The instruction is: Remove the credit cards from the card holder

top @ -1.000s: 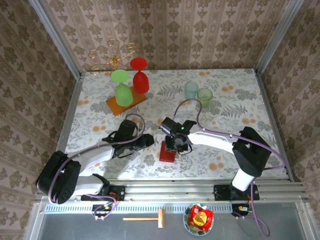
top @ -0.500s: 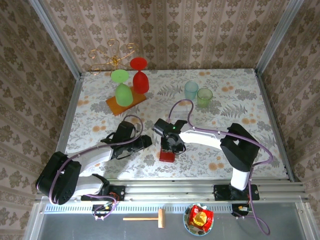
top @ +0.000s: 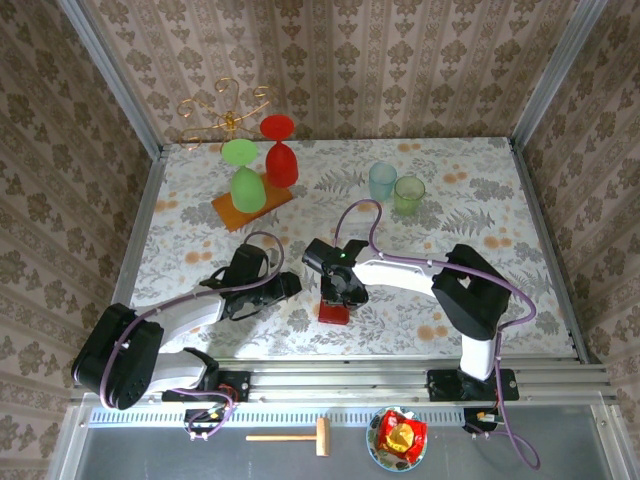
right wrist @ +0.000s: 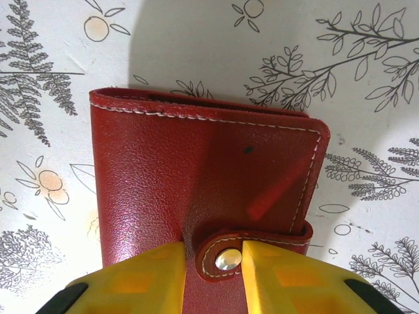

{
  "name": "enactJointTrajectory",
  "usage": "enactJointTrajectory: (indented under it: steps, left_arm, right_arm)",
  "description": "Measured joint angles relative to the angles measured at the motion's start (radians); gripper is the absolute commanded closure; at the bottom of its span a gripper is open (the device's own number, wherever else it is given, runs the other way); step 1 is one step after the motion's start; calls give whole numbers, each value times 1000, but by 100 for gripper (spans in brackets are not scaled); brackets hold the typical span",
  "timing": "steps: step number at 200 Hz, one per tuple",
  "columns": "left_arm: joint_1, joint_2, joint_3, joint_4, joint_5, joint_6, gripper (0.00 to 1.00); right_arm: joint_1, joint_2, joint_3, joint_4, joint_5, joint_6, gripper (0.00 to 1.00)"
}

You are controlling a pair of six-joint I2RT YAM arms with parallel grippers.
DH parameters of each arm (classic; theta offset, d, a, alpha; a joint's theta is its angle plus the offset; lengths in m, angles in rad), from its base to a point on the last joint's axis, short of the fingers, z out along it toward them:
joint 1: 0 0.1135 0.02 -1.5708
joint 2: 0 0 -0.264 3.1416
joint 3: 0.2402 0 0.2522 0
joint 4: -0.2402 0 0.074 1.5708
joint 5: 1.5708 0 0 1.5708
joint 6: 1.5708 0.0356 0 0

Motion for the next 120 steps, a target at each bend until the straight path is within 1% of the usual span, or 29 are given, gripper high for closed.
enactJointTrajectory:
  steps: [48,120]
  left_arm:
    - [0,0,-5,10,1,0,56]
    - [1,7,-5,19,8,0,56]
  right_arm:
    - [0,13,11,-14,3,0,74]
    - [0,13,10,-20,10,-1,82]
